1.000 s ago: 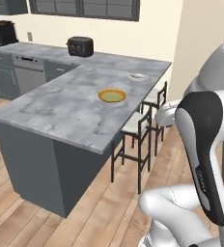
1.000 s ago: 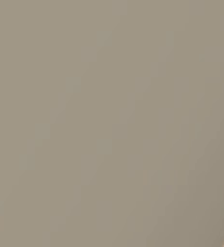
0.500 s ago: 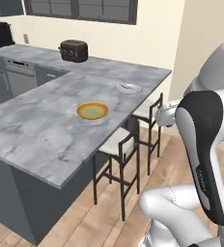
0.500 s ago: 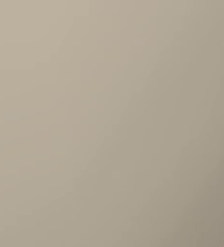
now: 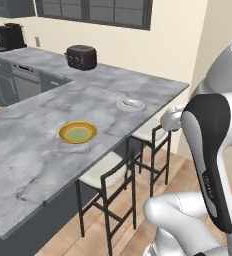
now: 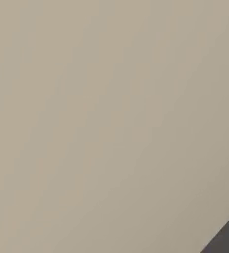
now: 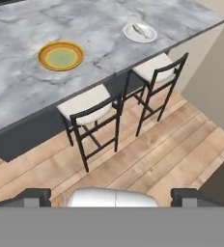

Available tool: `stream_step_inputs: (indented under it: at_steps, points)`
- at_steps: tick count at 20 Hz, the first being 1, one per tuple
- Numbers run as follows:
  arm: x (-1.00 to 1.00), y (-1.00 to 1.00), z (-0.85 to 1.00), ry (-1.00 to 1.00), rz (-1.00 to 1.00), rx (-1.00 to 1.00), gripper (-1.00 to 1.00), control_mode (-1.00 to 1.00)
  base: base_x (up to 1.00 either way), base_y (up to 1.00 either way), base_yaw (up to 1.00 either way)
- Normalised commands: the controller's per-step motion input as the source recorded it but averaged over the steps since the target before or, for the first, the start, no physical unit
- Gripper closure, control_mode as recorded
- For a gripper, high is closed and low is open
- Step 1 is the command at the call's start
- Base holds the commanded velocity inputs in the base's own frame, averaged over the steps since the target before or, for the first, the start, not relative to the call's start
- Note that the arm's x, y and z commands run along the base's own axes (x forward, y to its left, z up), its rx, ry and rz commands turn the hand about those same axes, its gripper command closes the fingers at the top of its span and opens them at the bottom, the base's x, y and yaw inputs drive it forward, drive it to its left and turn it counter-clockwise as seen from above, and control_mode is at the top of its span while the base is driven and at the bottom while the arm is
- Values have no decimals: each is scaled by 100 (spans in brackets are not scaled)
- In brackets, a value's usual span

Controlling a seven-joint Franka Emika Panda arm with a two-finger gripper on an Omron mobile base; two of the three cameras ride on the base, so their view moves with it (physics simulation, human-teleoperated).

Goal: Transport the fish and tomato to the fridge. Place the fish on the rack containing meat and place the tomato on the rack containing the vegetable, ensuring meats and vegetables are on different racks.

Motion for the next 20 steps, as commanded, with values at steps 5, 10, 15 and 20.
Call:
stream_step_inputs:
  at_steps: [5,10,15,20]
  points:
    - [0,0,0,0,0,0,-100,100,59,-100,28]
    - [0,0,0,0,0,0,-100,100,57,-100,28]
    - [0,0,0,0,0,0,-100,100,49,-100,35]
    - [0,0,0,0,0,0,-100,100,67,-88,46]
